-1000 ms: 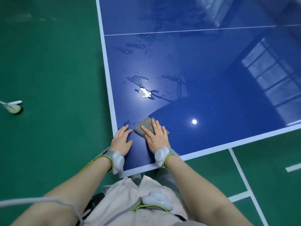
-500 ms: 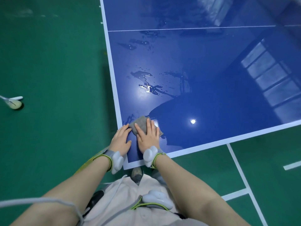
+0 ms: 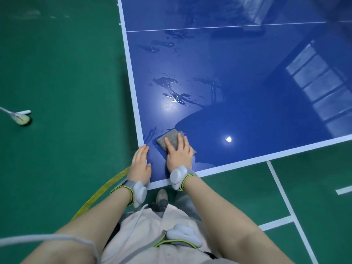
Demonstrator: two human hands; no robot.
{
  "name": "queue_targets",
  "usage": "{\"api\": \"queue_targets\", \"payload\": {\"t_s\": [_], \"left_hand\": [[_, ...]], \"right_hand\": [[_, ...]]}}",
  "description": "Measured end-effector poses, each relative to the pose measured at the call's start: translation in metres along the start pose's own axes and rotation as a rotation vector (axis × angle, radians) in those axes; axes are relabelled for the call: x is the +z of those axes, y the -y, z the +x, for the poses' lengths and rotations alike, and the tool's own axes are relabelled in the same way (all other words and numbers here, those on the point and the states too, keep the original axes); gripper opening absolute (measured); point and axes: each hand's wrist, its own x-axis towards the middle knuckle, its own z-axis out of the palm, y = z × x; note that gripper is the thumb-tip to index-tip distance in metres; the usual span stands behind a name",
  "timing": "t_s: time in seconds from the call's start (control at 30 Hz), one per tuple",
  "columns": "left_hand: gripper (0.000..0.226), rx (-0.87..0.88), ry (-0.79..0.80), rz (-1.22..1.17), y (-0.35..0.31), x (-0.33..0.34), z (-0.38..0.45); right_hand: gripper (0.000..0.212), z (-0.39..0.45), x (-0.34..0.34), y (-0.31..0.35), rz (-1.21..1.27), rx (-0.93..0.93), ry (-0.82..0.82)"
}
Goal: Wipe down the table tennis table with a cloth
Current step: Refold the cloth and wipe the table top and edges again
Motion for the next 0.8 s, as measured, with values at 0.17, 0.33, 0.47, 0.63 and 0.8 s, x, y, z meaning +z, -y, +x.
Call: {"api": "queue_targets", "payload": {"t_s": [0.17, 0.33, 0.47, 0.63, 0.8], "left_hand": [[0.063, -0.056, -0.011, -0.051, -0.002, 0.003, -0.009], [0.060, -0.076, 0.055, -0.029, -0.001, 0.001, -0.014], [0.064, -0.118, 0.113, -0.008, -0.004, 0.002, -0.030], [0.065, -0.107, 0.122, 0.048, -0.007, 0.007, -0.048], [0.063, -0.128, 0.126, 0.069, -0.009, 0.008, -0.055]], "right_hand": [[0.048, -0.025, -0.001, 0.017, -0.030, -0.213, 0.054], [0.039, -0.011, -0.004, -0.034, 0.016, -0.156, -0.141], [0.040, -0.016, -0.007, -0.041, 0.097, 0.120, -0.193], [0.043, -0.051, 0.015, -0.020, 0.025, -0.171, -0.163], [0.039, -0.056, 0.018, -0.039, -0.003, -0.423, -0.058]]}}
